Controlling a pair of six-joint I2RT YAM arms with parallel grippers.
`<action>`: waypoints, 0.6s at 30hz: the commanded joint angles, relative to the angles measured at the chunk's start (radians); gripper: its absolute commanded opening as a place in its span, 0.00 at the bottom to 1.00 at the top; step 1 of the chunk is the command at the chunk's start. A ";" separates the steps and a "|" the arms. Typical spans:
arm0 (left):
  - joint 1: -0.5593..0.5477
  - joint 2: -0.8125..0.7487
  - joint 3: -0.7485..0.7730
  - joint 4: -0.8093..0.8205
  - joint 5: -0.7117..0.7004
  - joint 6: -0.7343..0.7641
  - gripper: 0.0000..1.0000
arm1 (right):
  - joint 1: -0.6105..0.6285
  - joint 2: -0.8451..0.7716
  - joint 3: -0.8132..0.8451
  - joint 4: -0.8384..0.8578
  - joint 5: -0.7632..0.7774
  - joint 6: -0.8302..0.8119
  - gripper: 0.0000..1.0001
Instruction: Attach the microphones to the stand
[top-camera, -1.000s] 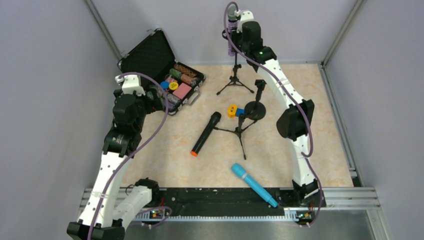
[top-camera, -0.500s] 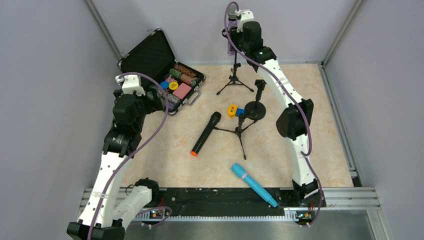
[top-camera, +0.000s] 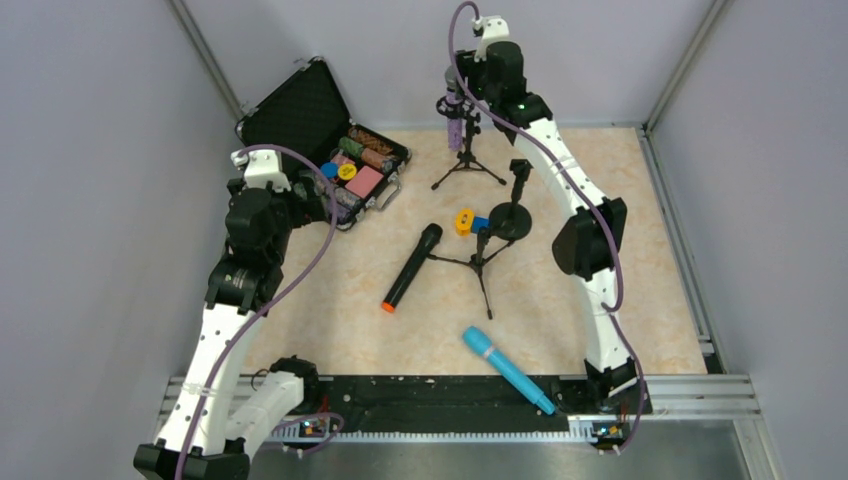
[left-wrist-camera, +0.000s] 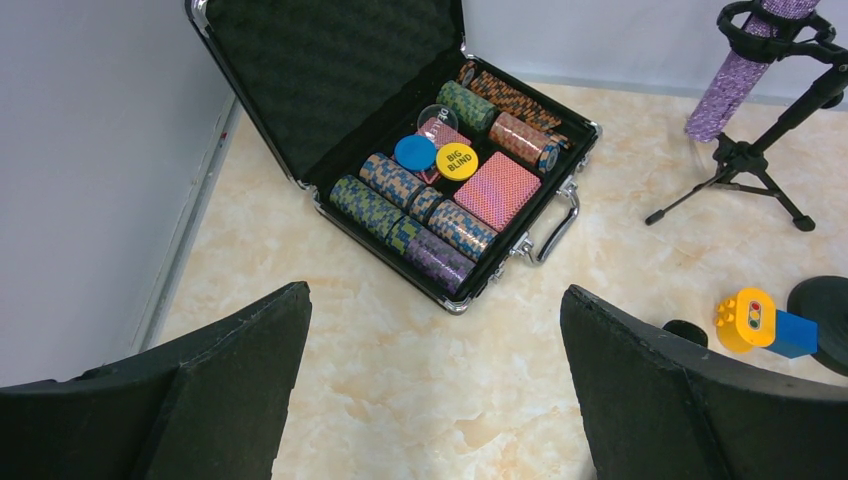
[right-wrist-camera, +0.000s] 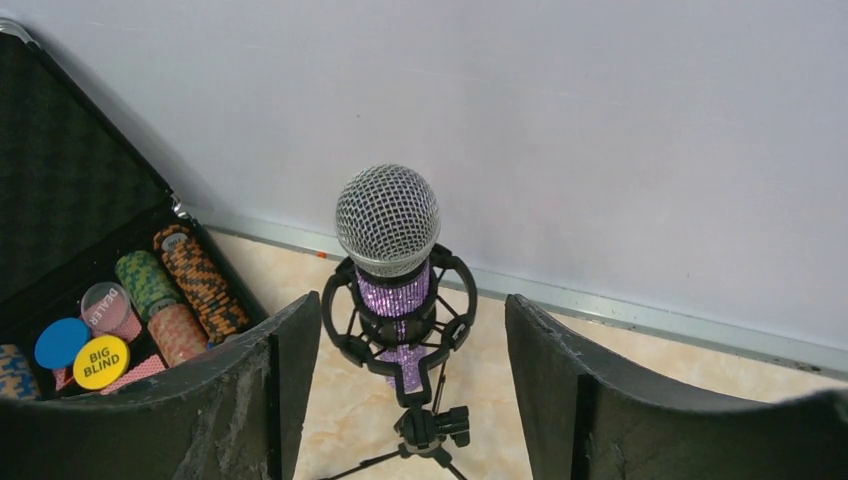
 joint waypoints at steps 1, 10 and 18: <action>0.006 -0.003 0.007 0.035 0.000 0.013 0.99 | -0.004 -0.021 -0.005 0.042 0.010 0.000 0.68; 0.005 -0.002 0.007 0.036 0.007 0.014 0.99 | -0.004 -0.108 -0.086 0.040 -0.023 0.009 0.80; 0.005 0.014 0.006 0.035 0.030 0.016 0.99 | -0.004 -0.296 -0.279 0.031 -0.107 0.046 0.87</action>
